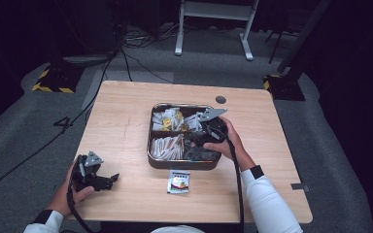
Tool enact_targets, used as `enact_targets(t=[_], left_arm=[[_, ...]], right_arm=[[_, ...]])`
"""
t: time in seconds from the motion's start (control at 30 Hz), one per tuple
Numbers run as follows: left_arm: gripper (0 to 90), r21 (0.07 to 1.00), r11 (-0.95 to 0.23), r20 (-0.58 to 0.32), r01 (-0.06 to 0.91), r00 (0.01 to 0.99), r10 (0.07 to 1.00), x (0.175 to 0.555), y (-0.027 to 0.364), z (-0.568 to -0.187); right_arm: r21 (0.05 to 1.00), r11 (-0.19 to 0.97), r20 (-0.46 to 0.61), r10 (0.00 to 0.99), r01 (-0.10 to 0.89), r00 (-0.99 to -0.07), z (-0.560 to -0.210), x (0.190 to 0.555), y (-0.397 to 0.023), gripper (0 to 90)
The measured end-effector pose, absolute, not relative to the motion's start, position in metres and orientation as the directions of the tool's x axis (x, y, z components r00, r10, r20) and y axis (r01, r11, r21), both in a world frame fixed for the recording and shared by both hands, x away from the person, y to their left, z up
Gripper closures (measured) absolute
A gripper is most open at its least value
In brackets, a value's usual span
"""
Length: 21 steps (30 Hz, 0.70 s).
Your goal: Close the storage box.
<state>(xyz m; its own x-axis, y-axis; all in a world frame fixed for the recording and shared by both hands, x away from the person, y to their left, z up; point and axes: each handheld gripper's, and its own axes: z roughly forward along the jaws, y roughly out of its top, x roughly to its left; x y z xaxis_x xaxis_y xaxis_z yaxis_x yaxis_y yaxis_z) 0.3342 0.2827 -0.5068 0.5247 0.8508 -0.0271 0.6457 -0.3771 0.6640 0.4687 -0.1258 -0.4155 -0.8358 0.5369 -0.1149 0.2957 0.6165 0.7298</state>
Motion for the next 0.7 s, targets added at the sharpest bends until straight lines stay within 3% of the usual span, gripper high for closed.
enact_targets(t=[0.7], left_arm=[[0.1, 0.664, -0.377, -0.027, 0.646, 0.525, 0.851, 0.334, 0.283, -0.507]], right_arm=[[0.71, 0.643, -0.162, 0.545, 0.286, -0.823, -0.411, 0.452, -0.153, 21.9]])
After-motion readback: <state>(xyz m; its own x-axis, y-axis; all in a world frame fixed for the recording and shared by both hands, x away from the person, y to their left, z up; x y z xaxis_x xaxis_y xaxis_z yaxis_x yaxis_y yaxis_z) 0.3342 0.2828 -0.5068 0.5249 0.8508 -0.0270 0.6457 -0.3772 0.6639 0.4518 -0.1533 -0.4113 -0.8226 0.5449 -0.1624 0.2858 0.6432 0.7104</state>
